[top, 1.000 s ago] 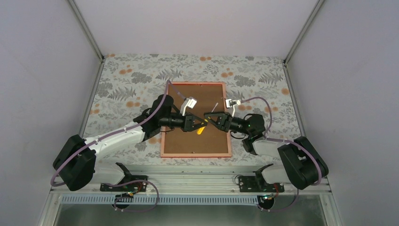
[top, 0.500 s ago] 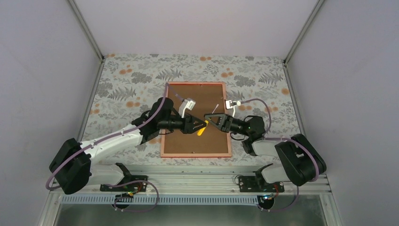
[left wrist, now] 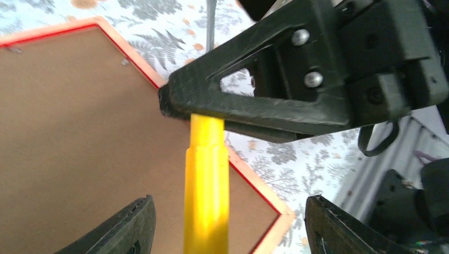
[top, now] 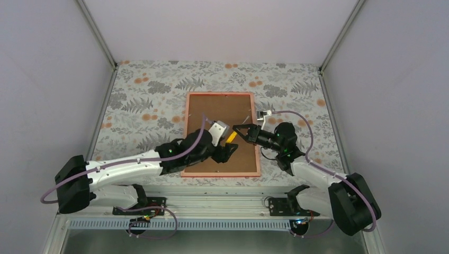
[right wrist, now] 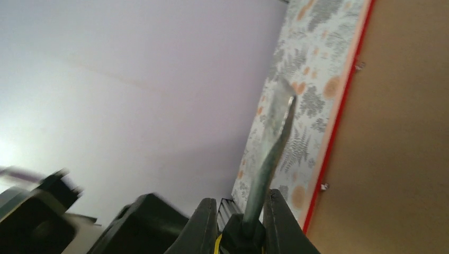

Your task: Take the photo out of the frame

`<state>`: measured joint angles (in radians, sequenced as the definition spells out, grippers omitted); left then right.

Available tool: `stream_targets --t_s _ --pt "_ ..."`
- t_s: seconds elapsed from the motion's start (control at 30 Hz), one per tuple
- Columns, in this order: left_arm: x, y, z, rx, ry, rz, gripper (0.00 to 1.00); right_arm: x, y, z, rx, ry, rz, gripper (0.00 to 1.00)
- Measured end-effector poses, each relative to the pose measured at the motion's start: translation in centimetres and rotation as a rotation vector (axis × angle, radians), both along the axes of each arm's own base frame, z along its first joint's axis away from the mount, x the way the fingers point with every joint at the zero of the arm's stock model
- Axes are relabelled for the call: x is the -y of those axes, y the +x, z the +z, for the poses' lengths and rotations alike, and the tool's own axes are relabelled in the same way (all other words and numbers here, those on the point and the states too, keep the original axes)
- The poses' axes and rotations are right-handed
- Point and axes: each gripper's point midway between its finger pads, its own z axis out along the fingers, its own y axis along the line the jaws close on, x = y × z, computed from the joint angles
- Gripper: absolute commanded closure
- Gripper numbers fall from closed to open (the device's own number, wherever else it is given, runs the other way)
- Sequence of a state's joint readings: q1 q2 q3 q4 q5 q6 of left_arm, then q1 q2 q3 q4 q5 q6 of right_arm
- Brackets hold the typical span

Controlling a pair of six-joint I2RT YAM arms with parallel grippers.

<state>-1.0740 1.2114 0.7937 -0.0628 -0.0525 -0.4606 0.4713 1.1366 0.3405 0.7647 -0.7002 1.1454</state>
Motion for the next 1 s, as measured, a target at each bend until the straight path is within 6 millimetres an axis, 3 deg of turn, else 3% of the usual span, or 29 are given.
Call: stream_targets --t_s 0.07,0.1,0.23,0.4,0.63,1.0 --pt "0.3 -0.2 0.2 0.066 0.037 0.027 0.28 0.1 0.2 -0.8 -0.052 -0.02 -0.016 0.96" --pt "0.6 -0.2 0.3 0.139 0.083 0.063 0.28 0.4 0.2 -2.5 -0.148 -0.047 -0.033 0.96" --pt "0.6 0.6 0.2 0.192 0.113 0.114 0.28 0.6 0.2 -3.3 -0.217 -0.054 -0.049 0.96" --pt "0.7 1.4 -0.9 0.221 0.155 0.152 0.3 1.0 0.1 -3.4 -0.273 -0.048 -0.079 0.96" --pt "1.2 1.8 -0.8 0.246 0.133 0.163 0.42 1.3 -0.1 -4.6 -0.351 -0.069 -0.1 0.96" --pt "2.0 1.8 -2.3 0.242 0.143 0.138 0.53 1.5 -0.3 -4.5 -0.366 -0.067 -0.108 0.96"
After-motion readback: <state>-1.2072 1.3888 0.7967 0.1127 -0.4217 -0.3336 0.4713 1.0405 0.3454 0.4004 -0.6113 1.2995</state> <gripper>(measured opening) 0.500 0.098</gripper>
